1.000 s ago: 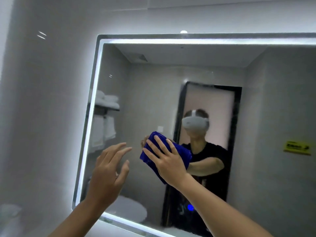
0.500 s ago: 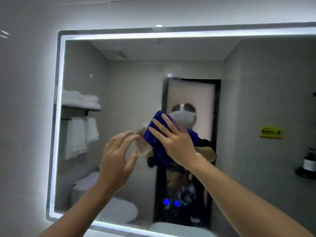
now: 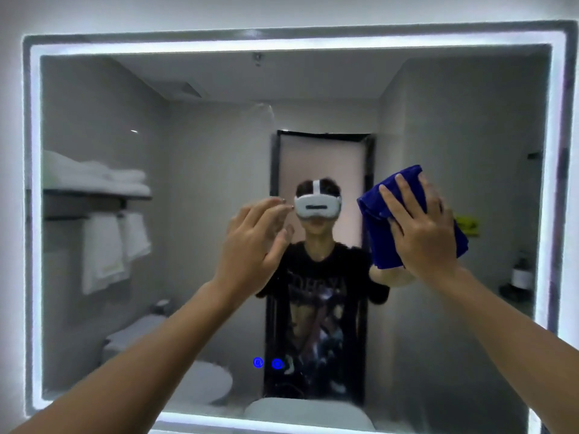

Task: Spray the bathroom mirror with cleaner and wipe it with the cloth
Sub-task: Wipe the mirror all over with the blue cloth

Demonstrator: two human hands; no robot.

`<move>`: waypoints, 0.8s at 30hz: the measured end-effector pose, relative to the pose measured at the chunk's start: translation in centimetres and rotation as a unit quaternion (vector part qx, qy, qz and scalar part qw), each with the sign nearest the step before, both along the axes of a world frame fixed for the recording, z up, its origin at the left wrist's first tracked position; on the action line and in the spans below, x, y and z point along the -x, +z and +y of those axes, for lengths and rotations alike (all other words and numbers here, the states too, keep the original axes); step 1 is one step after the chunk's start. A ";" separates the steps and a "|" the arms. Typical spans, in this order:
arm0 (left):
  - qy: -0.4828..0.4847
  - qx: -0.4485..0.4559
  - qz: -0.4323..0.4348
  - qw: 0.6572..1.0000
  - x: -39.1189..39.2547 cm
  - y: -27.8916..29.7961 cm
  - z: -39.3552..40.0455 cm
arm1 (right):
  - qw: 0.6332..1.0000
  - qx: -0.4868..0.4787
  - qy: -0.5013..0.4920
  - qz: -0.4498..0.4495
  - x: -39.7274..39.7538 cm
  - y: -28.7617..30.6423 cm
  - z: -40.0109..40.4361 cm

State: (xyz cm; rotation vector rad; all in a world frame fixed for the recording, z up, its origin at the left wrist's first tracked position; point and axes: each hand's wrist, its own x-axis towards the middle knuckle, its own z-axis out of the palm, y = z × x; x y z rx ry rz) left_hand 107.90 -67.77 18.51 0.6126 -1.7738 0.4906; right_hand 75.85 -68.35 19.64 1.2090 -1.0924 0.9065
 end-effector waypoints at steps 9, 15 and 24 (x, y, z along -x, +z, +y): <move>0.090 0.057 0.028 0.994 -5.1 11.1 -1.8 | 1.000 0.003 0.011 -0.016 -4.2 5.1 -1.1; 0.132 0.042 0.013 0.990 -9.9 13.4 -2.7 | 0.999 -0.017 0.040 -0.027 -12.6 12.2 -3.1; 0.158 0.006 0.060 0.986 -19.2 9.5 -3.0 | 0.986 -0.115 0.068 0.096 -29.0 13.0 -6.9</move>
